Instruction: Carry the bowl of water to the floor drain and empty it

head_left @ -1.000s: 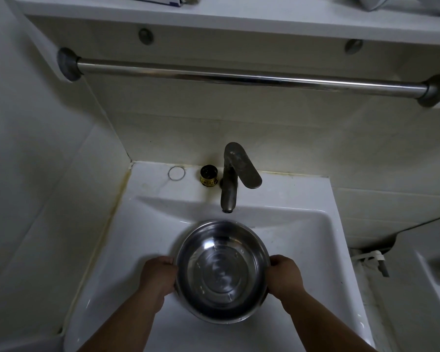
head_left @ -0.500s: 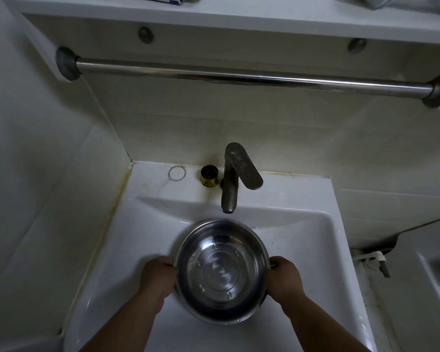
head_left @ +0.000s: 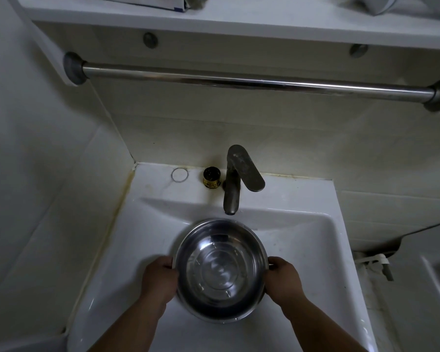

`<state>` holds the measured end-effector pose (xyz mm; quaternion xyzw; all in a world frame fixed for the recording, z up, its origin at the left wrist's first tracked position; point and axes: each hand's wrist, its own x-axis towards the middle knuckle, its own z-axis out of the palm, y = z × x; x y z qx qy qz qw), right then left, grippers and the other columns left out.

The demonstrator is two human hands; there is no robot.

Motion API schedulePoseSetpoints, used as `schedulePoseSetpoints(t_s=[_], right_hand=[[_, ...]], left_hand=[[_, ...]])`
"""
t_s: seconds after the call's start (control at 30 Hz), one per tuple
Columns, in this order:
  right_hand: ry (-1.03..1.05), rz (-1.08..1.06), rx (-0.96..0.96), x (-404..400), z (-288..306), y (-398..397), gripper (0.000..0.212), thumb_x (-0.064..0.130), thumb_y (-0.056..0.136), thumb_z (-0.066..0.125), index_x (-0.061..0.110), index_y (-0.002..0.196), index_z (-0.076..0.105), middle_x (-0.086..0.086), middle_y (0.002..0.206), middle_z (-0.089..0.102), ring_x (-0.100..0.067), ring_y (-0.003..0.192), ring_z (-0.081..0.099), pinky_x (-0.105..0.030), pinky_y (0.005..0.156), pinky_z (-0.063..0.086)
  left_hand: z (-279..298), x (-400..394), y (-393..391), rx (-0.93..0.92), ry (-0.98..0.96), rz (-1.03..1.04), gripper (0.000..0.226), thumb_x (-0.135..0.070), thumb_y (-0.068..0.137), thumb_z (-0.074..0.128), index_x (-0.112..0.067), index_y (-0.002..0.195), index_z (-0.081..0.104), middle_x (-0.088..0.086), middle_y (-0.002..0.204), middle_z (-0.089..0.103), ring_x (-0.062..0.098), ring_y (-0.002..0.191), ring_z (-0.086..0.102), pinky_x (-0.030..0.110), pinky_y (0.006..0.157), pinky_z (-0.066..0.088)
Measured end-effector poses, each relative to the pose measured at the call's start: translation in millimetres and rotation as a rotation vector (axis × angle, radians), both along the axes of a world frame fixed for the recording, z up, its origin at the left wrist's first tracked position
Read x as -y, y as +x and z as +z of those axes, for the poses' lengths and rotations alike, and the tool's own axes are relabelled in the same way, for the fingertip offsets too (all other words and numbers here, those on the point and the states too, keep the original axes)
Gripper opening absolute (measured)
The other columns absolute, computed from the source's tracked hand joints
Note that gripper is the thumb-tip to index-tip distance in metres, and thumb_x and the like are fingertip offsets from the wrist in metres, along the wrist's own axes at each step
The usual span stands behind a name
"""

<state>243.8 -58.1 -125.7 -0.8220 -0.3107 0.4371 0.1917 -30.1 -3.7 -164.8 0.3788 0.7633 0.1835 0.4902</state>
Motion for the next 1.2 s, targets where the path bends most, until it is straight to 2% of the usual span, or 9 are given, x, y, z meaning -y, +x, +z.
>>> schedulePoseSetpoints(t_s=[0.23, 0.43, 0.57, 0.7, 0.8, 0.93, 1.0, 1.1, 1.2], right_hand=[[-0.015, 0.043, 0.037, -0.5, 7.2, 0.1, 0.031, 0.006, 0.092, 0.058, 0.011, 0.118, 0.073, 0.002, 0.093, 0.074, -0.017, 0.084, 0.069, -0.032, 0.082, 0.056], [-0.031, 0.076, 0.068, -1.6, 12.5, 1.0, 0.028, 0.006, 0.093, 0.057, 0.009, 0.117, 0.071, -0.004, 0.096, 0.076, -0.020, 0.085, 0.069, -0.031, 0.082, 0.056], [-0.024, 0.082, 0.089, -1.7, 15.4, 1.8, 0.031, 0.007, 0.095, 0.057, 0.005, 0.123, 0.068, -0.002, 0.089, 0.070, -0.017, 0.079, 0.062, -0.026, 0.075, 0.046], [-0.040, 0.085, 0.085, -3.0, 19.8, 3.4, 0.044, 0.009, 0.096, 0.058, 0.004, 0.141, 0.057, -0.012, 0.124, 0.070, -0.024, 0.099, 0.064, -0.030, 0.092, 0.048], [-0.033, 0.086, 0.074, -3.9, 23.2, 3.5, 0.048, 0.008, 0.096, 0.058, 0.005, 0.143, 0.055, -0.013, 0.130, 0.069, -0.025, 0.101, 0.064, -0.031, 0.094, 0.048], [-0.052, 0.098, 0.088, -1.9, 25.9, 4.9, 0.055, 0.011, 0.096, 0.061, 0.007, 0.150, 0.049, -0.013, 0.148, 0.058, -0.029, 0.133, 0.057, -0.038, 0.112, 0.043], [-0.051, 0.113, 0.097, 0.8, 26.3, 7.6, 0.056, 0.010, 0.095, 0.061, 0.006, 0.150, 0.049, -0.014, 0.149, 0.057, -0.029, 0.134, 0.056, -0.037, 0.112, 0.043], [-0.065, 0.124, 0.125, 2.8, 31.3, 12.6, 0.056, 0.009, 0.095, 0.060, 0.007, 0.149, 0.049, -0.013, 0.147, 0.059, -0.028, 0.132, 0.058, -0.036, 0.111, 0.044], [-0.058, 0.127, 0.158, 4.9, 35.4, 15.4, 0.055, 0.010, 0.095, 0.059, 0.008, 0.149, 0.049, -0.012, 0.148, 0.058, -0.027, 0.132, 0.058, -0.034, 0.111, 0.044]], left_hand=[[2.8, 0.7, -1.7, -0.004, 0.004, 0.015, 0.013, 0.002, 0.067, 0.061, -0.002, 0.069, 0.073, 0.022, 0.067, 0.072, 0.024, 0.057, 0.062, 0.033, 0.057, 0.048], [8.1, 4.1, 0.2, 0.000, -0.004, 0.027, 0.010, -0.001, 0.069, 0.061, 0.001, 0.073, 0.071, 0.025, 0.069, 0.070, 0.021, 0.058, 0.058, 0.031, 0.058, 0.045], [14.5, 5.4, 1.3, -0.009, -0.005, 0.043, 0.010, 0.000, 0.072, 0.064, -0.005, 0.072, 0.073, 0.012, 0.063, 0.072, 0.022, 0.057, 0.062, 0.029, 0.057, 0.047], [21.5, 4.5, 0.4, -0.016, 0.011, 0.076, 0.024, 0.001, 0.076, 0.067, -0.021, 0.086, 0.067, 0.008, 0.083, 0.074, 0.031, 0.080, 0.071, 0.038, 0.077, 0.057], [24.0, 6.6, -0.3, -0.026, 0.021, 0.073, 0.028, 0.002, 0.076, 0.066, -0.026, 0.080, 0.063, 0.005, 0.081, 0.073, 0.032, 0.078, 0.070, 0.044, 0.082, 0.059], [26.0, 11.3, -2.0, -0.038, 0.037, 0.078, 0.025, 0.003, 0.076, 0.066, -0.019, 0.087, 0.065, 0.010, 0.080, 0.073, 0.035, 0.078, 0.070, 0.045, 0.082, 0.059], [25.7, 13.2, -4.1, -0.049, 0.046, 0.077, 0.023, 0.003, 0.076, 0.066, -0.011, 0.094, 0.071, 0.012, 0.080, 0.074, 0.037, 0.079, 0.071, 0.047, 0.082, 0.059], [28.1, 13.9, -6.2, -0.061, 0.016, 0.067, 0.039, 0.001, 0.075, 0.068, -0.002, 0.114, 0.071, 0.020, 0.096, 0.076, 0.038, 0.090, 0.072, 0.046, 0.087, 0.058], [31.3, 16.9, -7.4, -0.087, 0.012, 0.034, 0.047, -0.002, 0.077, 0.071, 0.001, 0.124, 0.068, 0.023, 0.111, 0.074, 0.037, 0.100, 0.070, 0.045, 0.095, 0.055]])
